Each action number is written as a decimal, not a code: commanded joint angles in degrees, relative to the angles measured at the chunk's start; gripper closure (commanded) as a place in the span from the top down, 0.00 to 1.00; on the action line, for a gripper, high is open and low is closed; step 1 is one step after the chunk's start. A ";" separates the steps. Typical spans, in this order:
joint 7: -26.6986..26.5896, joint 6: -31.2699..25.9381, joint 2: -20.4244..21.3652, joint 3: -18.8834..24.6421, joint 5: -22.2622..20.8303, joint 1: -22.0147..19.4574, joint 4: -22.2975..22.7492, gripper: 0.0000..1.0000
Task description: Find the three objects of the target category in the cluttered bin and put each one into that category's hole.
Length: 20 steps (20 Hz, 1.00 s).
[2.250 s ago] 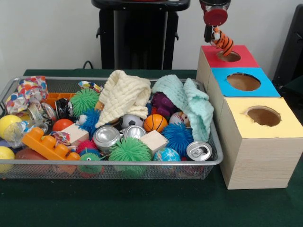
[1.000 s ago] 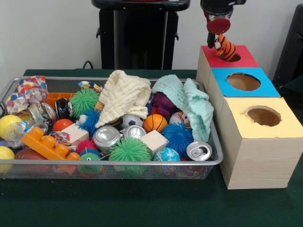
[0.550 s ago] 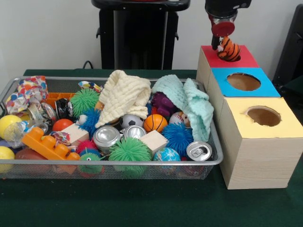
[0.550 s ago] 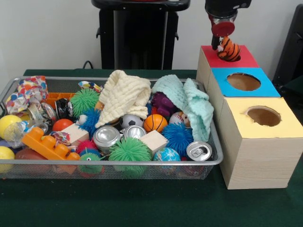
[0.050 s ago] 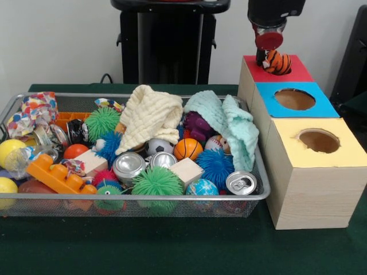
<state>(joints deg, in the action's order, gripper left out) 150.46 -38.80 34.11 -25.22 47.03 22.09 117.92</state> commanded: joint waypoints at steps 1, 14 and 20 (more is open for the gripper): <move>2.58 18.57 -7.16 14.52 5.25 -6.25 3.63 0.00; 6.83 20.52 -8.49 17.42 1.88 -9.42 2.78 0.00; 7.47 20.24 -8.98 15.93 0.55 -8.16 1.96 0.00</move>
<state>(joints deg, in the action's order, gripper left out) 150.46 -37.89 37.63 -17.59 47.97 13.08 122.26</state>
